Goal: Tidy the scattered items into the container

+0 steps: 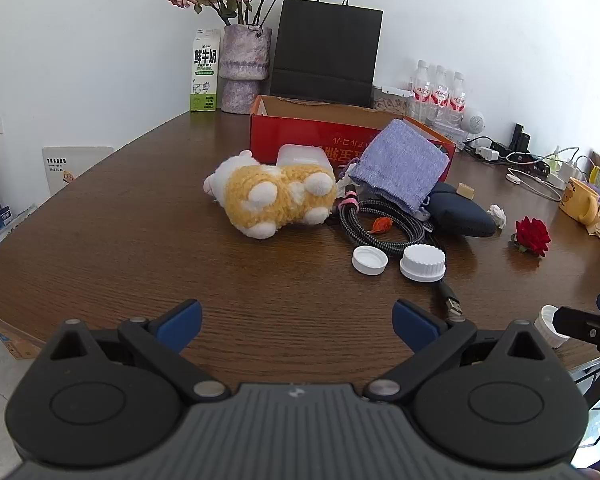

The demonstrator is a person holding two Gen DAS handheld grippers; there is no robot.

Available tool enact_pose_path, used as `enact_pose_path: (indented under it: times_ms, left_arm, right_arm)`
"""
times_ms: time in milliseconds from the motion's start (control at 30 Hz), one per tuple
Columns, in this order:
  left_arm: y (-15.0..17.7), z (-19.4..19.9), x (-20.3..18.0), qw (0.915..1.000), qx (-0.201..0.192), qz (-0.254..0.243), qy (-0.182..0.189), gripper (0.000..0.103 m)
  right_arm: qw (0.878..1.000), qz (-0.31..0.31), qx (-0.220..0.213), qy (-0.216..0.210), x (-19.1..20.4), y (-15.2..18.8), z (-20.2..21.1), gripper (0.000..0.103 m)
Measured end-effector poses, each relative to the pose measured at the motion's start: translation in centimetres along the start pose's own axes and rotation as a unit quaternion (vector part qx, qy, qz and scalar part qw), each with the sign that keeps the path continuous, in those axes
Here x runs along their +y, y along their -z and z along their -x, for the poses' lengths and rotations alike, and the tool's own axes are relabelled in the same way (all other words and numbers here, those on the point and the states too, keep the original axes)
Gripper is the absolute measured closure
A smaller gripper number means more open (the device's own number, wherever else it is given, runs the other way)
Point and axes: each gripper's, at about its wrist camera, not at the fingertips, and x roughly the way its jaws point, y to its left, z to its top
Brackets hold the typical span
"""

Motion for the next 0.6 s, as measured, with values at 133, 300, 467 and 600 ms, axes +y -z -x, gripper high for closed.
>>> enact_pose_path:
  times_ms: [133,300,467,600]
  left_arm:
    - [0.0,-0.1,0.0,1.0,0.002,0.0,-0.001,0.0]
    - [0.1,-0.3,-0.1,1.0,0.005,0.0,0.0,0.0]
    - [-0.1,-0.9,-0.4,0.9999,0.008,-0.001,0.007,0.0]
    - [-0.1,-1.4,-1.0,0.9998,0.014,-0.009,0.013,0.0]
  right_arm:
    - [1.0,-0.001,0.001,0.0,-0.1,0.1,-0.1,0.0]
    - [1.0,-0.002,0.005,0.0,-0.2,0.1,-0.3,0.0]
    - [1.0,-0.004,0.009,0.005,-0.5,0.2,-0.6,0.0]
    - [1.0,0.004,0.02,0.019,-0.6,0.5,-1.1,0.0]
